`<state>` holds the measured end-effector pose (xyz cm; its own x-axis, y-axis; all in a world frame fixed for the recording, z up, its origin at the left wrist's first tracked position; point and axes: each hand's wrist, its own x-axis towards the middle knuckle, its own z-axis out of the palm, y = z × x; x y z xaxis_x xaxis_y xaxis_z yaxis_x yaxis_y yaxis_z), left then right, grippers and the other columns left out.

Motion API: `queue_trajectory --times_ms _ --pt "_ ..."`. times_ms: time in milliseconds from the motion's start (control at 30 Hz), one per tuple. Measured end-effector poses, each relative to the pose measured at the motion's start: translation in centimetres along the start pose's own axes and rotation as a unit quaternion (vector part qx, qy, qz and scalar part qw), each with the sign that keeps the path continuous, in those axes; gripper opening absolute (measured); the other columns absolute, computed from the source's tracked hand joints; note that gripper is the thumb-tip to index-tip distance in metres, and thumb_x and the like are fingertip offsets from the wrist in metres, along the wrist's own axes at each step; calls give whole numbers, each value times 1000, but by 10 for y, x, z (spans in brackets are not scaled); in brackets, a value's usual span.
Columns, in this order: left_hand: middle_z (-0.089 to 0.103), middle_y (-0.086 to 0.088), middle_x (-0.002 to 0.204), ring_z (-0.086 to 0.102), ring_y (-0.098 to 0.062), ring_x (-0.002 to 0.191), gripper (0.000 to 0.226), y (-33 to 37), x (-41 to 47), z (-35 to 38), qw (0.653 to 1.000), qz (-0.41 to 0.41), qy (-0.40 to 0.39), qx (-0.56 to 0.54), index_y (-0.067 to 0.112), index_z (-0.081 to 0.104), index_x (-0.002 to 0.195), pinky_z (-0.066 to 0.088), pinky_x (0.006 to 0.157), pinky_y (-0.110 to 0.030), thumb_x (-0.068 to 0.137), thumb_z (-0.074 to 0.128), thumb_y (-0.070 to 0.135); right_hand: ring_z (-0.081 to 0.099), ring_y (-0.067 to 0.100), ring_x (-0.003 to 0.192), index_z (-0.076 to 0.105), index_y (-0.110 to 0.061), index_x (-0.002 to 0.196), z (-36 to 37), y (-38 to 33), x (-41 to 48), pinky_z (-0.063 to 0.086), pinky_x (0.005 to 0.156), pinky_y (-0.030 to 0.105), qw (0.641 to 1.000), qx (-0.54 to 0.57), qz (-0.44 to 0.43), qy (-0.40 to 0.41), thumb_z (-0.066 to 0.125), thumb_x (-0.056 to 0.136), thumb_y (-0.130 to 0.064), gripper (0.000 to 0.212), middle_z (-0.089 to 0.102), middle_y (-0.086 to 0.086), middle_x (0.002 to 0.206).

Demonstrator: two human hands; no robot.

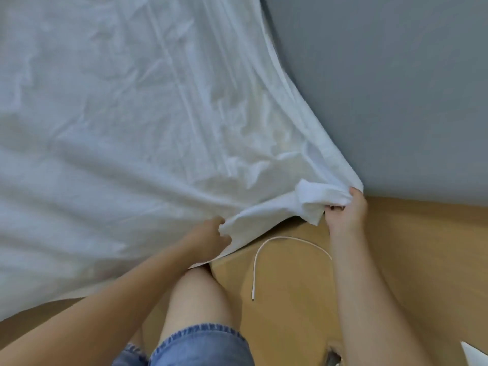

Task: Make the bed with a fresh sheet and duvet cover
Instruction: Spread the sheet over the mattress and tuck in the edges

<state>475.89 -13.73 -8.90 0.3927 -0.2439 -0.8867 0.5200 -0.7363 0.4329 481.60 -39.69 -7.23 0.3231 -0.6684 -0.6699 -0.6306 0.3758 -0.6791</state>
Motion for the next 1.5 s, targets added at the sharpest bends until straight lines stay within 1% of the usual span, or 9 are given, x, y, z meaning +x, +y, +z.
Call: queue_trajectory --times_ms 133,300,600,833,1033,1133,1267,1400,1500 --pt "50 -9 135 52 -25 116 49 -35 -6 -6 999 -52 -6 11 14 33 142 43 94 -30 97 45 29 37 23 133 17 -18 150 20 49 -10 37 97 29 982 -185 -26 -8 57 89 -12 73 28 5 152" --pt "53 -10 133 51 -25 115 37 -96 -27 -26 988 -142 45 -44 13 48 131 38 87 -24 97 45 26 37 26 132 34 -12 144 72 116 -59 34 106 33 894 -401 -110 -168 53 89 -13 58 30 7 146" --pt "56 -9 125 55 -26 110 37 -231 -108 -54 934 -217 150 -242 10 50 128 45 94 -35 95 46 27 28 26 135 36 -8 142 165 212 -197 26 107 33 629 -605 -228 -432 46 93 -14 50 29 11 146" --pt "59 -8 115 55 -20 91 33 -362 -184 -27 895 -189 210 -346 10 54 122 44 75 -29 94 47 25 45 27 124 42 -7 138 172 305 -331 38 96 32 390 -724 -254 -510 44 96 -21 44 44 11 140" --pt "58 -4 111 56 -23 103 28 -512 -277 6 832 -179 247 -464 12 55 117 47 90 -35 92 50 26 52 22 112 49 -10 129 159 397 -459 41 87 30 310 -775 -258 -486 43 95 -21 37 55 8 127" --pt "62 -11 109 59 -28 98 19 -598 -332 26 771 -197 284 -535 11 58 106 46 91 -37 91 54 22 56 20 100 54 -17 117 160 450 -529 46 89 35 249 -792 -278 -484 43 91 -26 30 60 3 115" --pt "60 -6 83 53 -22 74 13 -672 -381 37 685 -231 324 -611 15 55 78 44 76 -29 91 52 16 56 22 88 58 -7 103 168 500 -606 46 81 36 181 -768 -324 -522 45 91 -21 22 64 9 100" --pt "55 -2 72 48 -15 60 10 -733 -416 51 604 -245 333 -681 12 52 83 37 56 -22 93 50 11 55 23 105 52 -10 124 197 555 -697 42 86 32 104 -756 -329 -556 45 94 -23 33 59 5 116" --pt "54 0 75 48 -13 59 8 -770 -430 57 569 -247 290 -728 13 51 87 30 50 -21 95 48 15 55 23 100 53 -8 119 228 599 -752 43 83 33 74 -756 -337 -556 45 94 -22 30 60 5 110"
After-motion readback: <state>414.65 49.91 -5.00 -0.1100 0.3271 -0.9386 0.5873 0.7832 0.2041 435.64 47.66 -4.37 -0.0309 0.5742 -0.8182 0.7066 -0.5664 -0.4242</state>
